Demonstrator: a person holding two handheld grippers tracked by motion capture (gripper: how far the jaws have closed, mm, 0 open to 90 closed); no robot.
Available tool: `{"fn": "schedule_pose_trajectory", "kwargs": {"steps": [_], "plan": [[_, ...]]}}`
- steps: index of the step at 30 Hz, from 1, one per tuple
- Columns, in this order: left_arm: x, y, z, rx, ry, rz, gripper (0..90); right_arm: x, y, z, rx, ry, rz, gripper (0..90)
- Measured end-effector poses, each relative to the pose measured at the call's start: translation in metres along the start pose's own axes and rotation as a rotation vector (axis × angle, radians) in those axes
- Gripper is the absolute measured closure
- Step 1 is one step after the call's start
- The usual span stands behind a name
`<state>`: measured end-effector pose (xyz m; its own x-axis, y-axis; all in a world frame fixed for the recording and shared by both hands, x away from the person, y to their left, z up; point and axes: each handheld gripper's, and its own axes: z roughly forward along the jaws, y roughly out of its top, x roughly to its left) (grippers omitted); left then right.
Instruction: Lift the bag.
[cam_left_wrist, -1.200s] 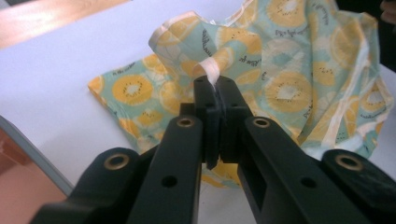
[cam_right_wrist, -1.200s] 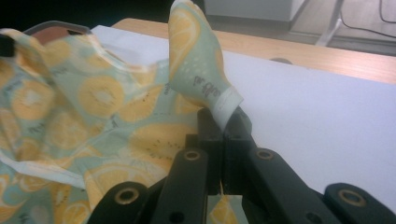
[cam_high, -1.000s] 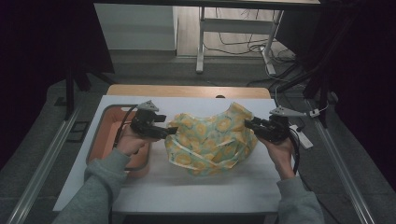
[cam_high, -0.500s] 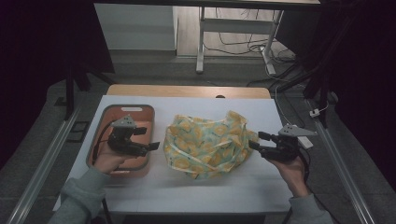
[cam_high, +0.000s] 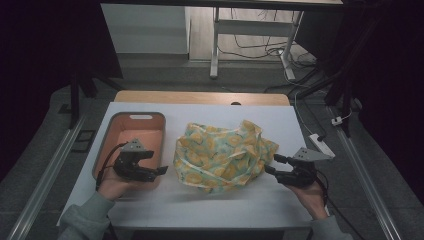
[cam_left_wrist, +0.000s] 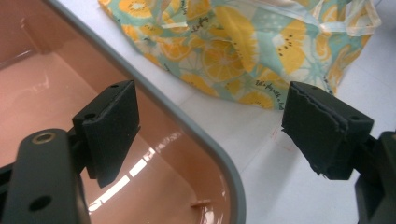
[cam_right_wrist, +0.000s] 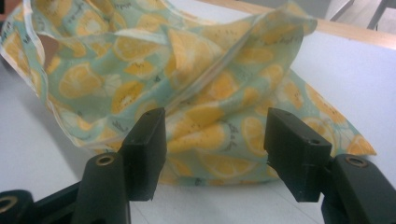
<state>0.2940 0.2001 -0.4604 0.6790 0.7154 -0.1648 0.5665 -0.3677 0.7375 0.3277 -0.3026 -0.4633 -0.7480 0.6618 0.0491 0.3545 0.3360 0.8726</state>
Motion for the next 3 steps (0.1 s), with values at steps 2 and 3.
{"fn": "schedule_pose_trajectory", "kwargs": {"steps": [2,3], "plan": [[0.0005,-0.0005,-0.0002,-0.002,0.001,-0.004,19.5,0.0009,0.0005,-0.0002,-0.003,-0.001,-0.006,40.0],[0.0005,-0.0005,-0.0003,-0.004,0.001,-0.005,19.4,0.0012,0.0006,-0.0003,-0.004,0.000,-0.008,40.0]]}}
